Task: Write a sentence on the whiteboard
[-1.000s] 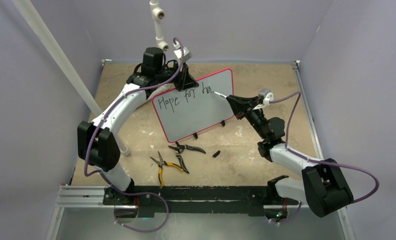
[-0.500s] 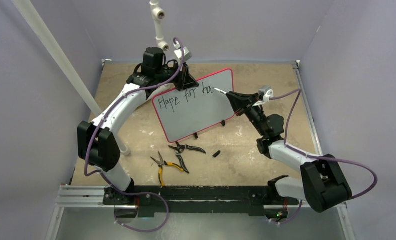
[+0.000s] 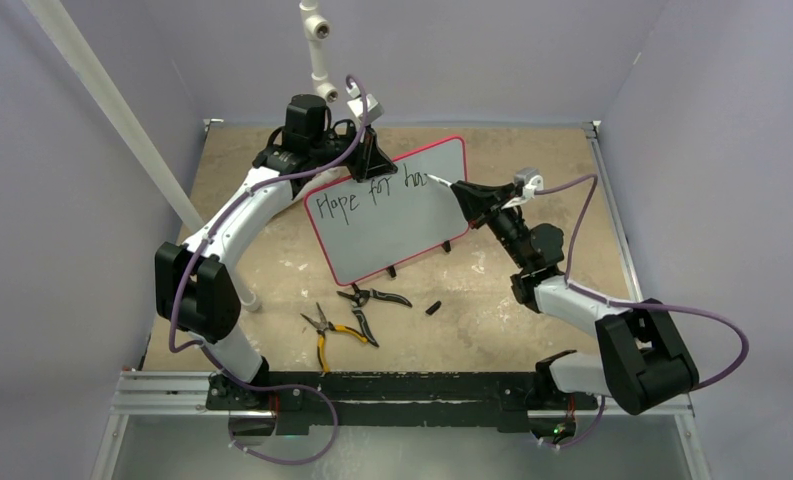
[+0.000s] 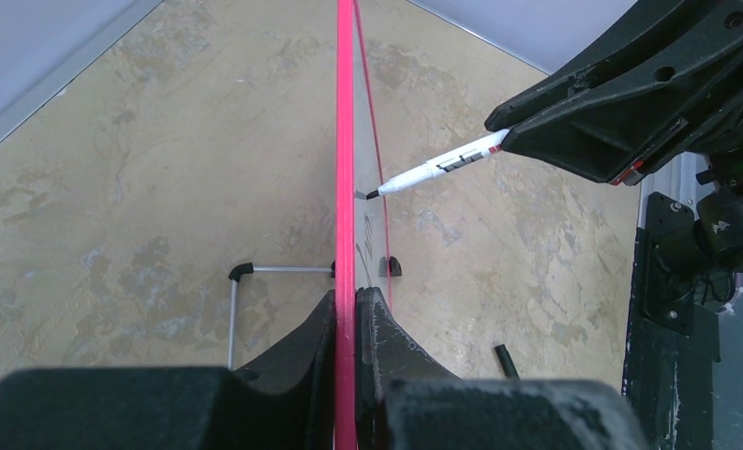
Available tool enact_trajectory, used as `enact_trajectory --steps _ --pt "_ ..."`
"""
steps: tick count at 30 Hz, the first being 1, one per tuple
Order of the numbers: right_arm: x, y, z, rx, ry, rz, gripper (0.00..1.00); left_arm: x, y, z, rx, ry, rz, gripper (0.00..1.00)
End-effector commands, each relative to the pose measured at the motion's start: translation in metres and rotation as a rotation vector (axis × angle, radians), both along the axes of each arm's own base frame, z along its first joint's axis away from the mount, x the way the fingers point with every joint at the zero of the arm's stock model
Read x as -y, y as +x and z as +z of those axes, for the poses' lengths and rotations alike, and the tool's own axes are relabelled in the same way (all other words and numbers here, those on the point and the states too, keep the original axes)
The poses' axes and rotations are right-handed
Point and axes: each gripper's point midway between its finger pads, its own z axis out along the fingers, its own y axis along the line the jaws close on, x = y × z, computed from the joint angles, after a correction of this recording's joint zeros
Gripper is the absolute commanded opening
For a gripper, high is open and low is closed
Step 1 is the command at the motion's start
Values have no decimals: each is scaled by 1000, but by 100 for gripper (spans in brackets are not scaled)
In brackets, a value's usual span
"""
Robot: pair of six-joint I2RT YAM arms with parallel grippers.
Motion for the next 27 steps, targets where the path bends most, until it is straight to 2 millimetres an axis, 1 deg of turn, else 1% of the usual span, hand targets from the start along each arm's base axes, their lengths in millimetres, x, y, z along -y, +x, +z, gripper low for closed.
enact_trajectory --steps 1,4,8,11,13,19,21,27 --pt "9 1 1 7 12 -45 0 6 -14 -26 -65 25 -51 0" --pt "10 -2 -18 -44 4 -43 0 6 -15 -26 -66 24 -51 0" --pt "12 -7 -37 -97 0 -42 0 6 -15 -24 -62 23 -52 0" --pt "12 -10 -43 -110 1 -36 0 6 -15 -24 -64 22 -51 0" --pt "13 -12 -36 -94 8 -35 0 6 -15 -24 -64 21 -52 0" --pt "15 -15 8 -7 33 -40 0 6 -15 -24 -64 21 -52 0" --pt "14 -16 19 15 41 -35 0 6 -15 -23 -62 20 -52 0" --pt "12 -7 36 55 54 -38 0 6 -16 -22 -60 19 -53 0"
